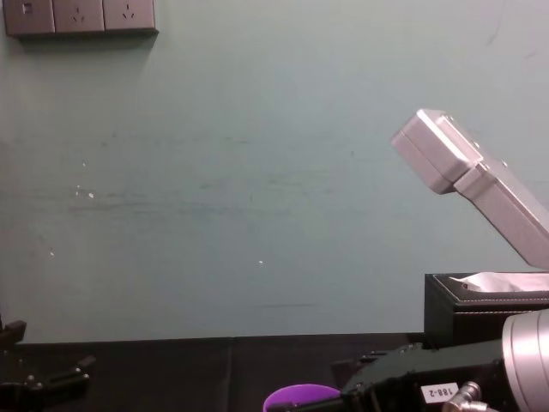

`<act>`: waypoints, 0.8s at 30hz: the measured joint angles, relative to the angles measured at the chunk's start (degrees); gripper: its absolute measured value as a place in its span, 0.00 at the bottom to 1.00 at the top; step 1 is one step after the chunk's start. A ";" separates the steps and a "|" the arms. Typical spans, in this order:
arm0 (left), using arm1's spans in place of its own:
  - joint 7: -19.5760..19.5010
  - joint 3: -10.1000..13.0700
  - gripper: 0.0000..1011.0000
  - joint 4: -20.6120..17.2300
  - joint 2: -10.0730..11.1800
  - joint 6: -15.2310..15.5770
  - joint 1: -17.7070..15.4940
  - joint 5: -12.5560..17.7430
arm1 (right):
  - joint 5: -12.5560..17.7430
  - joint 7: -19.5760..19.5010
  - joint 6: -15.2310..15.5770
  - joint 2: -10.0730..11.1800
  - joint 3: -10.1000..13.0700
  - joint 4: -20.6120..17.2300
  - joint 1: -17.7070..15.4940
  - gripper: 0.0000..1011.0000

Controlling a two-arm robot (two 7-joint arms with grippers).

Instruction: Stack the three plastic cups sequentially using one hand.

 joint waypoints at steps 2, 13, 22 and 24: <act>0.00 0.00 0.99 0.00 0.00 0.00 0.00 0.00 | 0.00 0.00 0.00 0.00 0.00 -0.01 -0.01 0.99; 0.00 0.00 0.99 0.00 0.00 0.00 0.00 0.00 | 0.45 -1.63 -4.69 -0.71 2.26 -1.03 -2.25 0.99; 0.00 0.00 0.99 0.00 0.00 0.00 0.00 0.00 | 1.33 -5.64 -7.92 -2.57 5.39 -1.23 -4.58 0.99; 0.00 0.00 0.99 0.00 0.00 0.00 0.00 0.00 | 0.90 -8.19 -8.23 -3.65 6.41 -1.18 -5.44 0.99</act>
